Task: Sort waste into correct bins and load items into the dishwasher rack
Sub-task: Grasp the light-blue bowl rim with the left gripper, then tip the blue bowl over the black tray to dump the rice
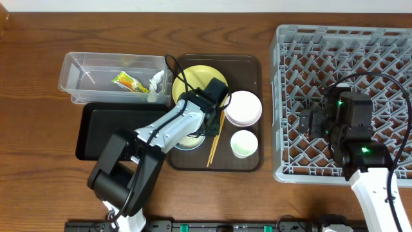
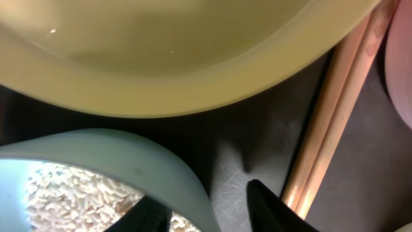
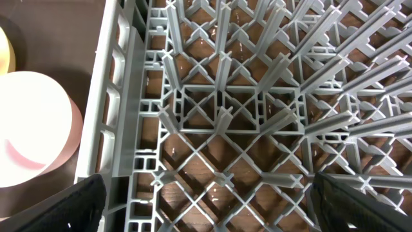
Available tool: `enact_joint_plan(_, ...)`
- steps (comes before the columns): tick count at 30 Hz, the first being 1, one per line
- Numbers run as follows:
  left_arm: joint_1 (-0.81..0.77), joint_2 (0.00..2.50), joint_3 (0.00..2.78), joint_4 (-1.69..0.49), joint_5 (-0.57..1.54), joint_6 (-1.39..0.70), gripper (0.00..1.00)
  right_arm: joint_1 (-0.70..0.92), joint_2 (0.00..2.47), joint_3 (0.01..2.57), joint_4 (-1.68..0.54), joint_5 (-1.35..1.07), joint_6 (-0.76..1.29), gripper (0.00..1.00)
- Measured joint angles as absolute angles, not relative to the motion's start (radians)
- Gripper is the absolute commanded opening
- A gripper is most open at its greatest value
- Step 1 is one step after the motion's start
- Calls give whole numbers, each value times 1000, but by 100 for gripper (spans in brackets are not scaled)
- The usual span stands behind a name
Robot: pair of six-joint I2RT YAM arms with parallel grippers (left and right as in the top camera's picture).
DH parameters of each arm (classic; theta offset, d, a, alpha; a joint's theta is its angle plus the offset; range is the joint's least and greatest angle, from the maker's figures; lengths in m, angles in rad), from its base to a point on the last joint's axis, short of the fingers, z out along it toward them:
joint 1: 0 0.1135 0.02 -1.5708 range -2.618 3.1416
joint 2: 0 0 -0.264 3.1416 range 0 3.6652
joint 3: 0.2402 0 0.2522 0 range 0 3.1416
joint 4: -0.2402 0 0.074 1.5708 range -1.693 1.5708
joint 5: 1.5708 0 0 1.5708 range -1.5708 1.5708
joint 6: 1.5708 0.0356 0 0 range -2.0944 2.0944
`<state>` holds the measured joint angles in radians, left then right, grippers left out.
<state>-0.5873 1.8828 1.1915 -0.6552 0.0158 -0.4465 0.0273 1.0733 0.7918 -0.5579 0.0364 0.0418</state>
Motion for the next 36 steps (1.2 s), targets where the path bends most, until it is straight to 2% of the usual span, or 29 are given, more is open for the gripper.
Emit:
enact_joint_plan(8, -588, 1884, 1192, -653, 19, -452, 6, 27, 1073, 792, -559, 36, 42, 99)
enact_joint_plan(18, -593, 1834, 1192, -720, 13, -448, 6, 27, 1073, 792, -560, 36, 42, 99)
enact_joint_plan(27, -583, 1597, 1192, -796, 22, -425, 6, 27, 1073, 792, -561, 36, 42, 99)
enact_joint_plan(31, -527, 1508, 1192, -836, 29, -406, 6, 27, 1073, 792, -560, 36, 42, 99)
enact_joint_plan(36, -371, 1495, 1192, -840, 160, -347, 6, 27, 1073, 792, -561, 36, 42, 99)
